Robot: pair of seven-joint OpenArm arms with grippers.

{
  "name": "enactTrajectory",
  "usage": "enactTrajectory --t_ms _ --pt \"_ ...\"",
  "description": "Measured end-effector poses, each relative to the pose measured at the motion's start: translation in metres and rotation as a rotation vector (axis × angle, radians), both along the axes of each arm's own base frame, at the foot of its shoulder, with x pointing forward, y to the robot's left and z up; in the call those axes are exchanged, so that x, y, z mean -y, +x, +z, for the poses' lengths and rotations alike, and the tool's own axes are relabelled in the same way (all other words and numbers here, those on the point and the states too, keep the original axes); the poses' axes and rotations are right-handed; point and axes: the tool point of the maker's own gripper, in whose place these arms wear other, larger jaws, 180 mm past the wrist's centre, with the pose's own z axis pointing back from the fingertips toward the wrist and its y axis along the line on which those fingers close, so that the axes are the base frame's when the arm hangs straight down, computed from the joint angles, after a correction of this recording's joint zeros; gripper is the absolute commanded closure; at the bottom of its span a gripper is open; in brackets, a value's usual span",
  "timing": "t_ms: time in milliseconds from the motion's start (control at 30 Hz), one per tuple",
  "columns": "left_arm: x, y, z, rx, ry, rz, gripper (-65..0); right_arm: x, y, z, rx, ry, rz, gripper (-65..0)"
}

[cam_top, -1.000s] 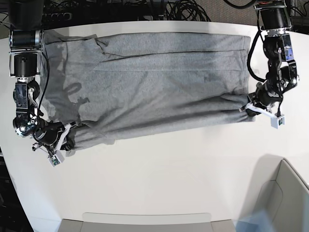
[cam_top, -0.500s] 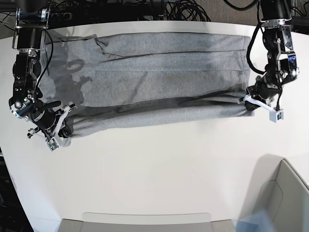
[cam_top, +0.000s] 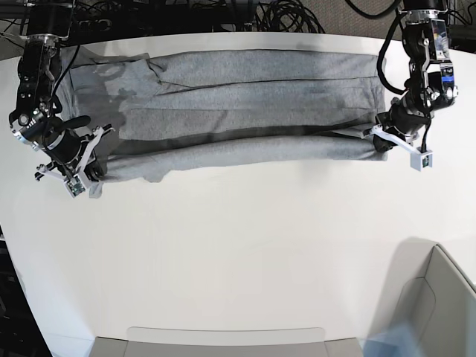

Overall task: Fold the T-shirt properly
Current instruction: 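Fold the grasped edge over toward the first fold with both grippers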

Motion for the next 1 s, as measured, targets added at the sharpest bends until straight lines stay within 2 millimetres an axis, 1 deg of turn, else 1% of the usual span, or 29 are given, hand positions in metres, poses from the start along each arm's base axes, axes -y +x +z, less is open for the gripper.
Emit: enactTrajectory --t_ms 67,100,200,267,367,467,600,667,700,833,933,1000 --pt "0.002 -0.009 0.0 -0.04 0.006 -0.028 0.0 0.0 -0.011 -0.002 -0.032 -0.029 0.002 0.0" --pt "0.004 -0.008 0.003 -0.034 0.011 -0.038 0.0 0.001 -0.017 -0.002 -0.051 -0.054 0.0 0.0" --pt "0.006 -0.008 0.008 -0.028 0.018 -0.05 0.0 0.0 -0.024 0.012 -0.025 -0.07 -0.01 0.0" --pt "0.006 -0.012 0.005 -0.039 0.019 -0.051 0.0 -0.004 -0.028 0.016 -0.008 -0.061 -0.011 0.0" --pt "0.007 -0.023 -0.002 -0.069 0.018 -0.054 0.0 -0.008 -0.043 0.01 -0.033 -0.062 -0.004 0.0" --pt "0.009 -0.031 -0.003 -0.079 0.021 -0.064 0.0 -0.006 -0.058 -0.001 -0.077 -0.074 -0.005 0.0" --pt "0.007 -0.045 -0.01 -0.117 0.026 -0.07 0.0 -0.013 -0.077 -0.006 -0.106 -0.076 0.017 0.0" --pt "0.006 -0.048 -0.01 -0.124 0.037 -0.075 0.0 -0.015 -0.086 -0.005 -0.113 -0.053 0.018 0.0" --pt "0.005 -0.05 -0.009 -0.123 0.044 -0.077 0.0 -0.014 -0.09 -0.003 -0.113 -0.027 0.007 0.0" --pt "0.012 -0.055 -0.003 -0.112 0.042 -0.099 0.0 0.005 -0.096 0.008 -0.098 0.026 -0.052 0.0" --pt "0.011 -0.056 -0.005 -0.119 0.044 -0.098 0.0 0.015 -0.106 0.007 -0.116 0.032 -0.084 0.0" --pt "0.01 -0.06 -0.007 -0.128 0.046 -0.097 0.0 0.015 -0.112 0.004 -0.129 0.036 -0.085 0.0"
